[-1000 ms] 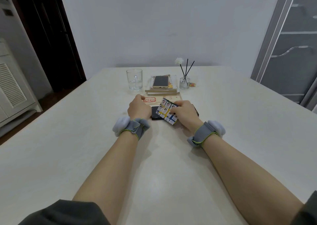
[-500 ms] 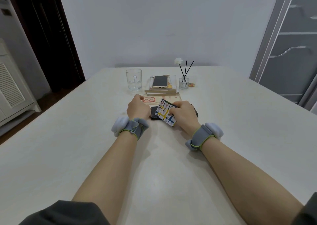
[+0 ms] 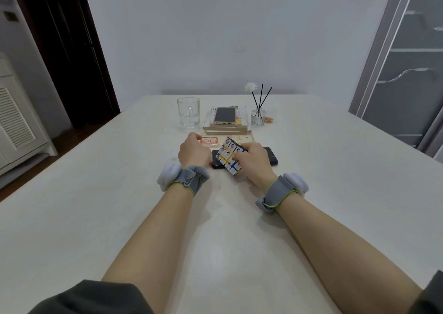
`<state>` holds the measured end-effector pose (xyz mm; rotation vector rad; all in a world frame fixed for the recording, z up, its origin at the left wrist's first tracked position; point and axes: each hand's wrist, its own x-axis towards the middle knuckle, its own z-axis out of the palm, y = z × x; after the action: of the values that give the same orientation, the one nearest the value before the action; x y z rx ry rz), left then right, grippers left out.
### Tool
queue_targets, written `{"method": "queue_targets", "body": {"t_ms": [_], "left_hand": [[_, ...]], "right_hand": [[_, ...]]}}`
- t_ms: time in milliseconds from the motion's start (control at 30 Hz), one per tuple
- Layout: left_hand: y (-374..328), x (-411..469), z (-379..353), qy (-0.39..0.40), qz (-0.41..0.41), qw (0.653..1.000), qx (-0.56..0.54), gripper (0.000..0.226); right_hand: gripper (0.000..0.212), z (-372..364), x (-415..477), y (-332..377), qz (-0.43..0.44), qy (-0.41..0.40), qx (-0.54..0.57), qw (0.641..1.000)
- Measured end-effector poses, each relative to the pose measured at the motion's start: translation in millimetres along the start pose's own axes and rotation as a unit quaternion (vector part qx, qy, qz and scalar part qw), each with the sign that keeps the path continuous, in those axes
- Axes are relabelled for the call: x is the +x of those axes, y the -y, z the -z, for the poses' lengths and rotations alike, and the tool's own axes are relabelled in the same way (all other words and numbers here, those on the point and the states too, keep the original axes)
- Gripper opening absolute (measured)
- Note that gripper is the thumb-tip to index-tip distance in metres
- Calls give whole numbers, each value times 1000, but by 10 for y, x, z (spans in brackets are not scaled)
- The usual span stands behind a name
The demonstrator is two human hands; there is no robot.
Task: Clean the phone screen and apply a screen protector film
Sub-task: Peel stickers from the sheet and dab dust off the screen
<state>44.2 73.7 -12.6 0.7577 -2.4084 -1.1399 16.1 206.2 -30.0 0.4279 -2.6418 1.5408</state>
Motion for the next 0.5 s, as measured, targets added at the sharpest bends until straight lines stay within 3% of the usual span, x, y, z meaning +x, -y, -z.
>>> {"method": "queue_targets", "body": {"t_ms": [100,267,500], "left_hand": [[0,4,-6,3,3,1000,-7,46],[13,13,-19,-3,-3,1000,-2,45],[33,36,-30,-5,-3,1000,4,45]], "right_hand": [[22,-5,-1,-7,-6,-20,-24,999],[22,-48,-4,44,-13,37,-15,999],[27,-33,1,10,-25,-22,-37,999]]}}
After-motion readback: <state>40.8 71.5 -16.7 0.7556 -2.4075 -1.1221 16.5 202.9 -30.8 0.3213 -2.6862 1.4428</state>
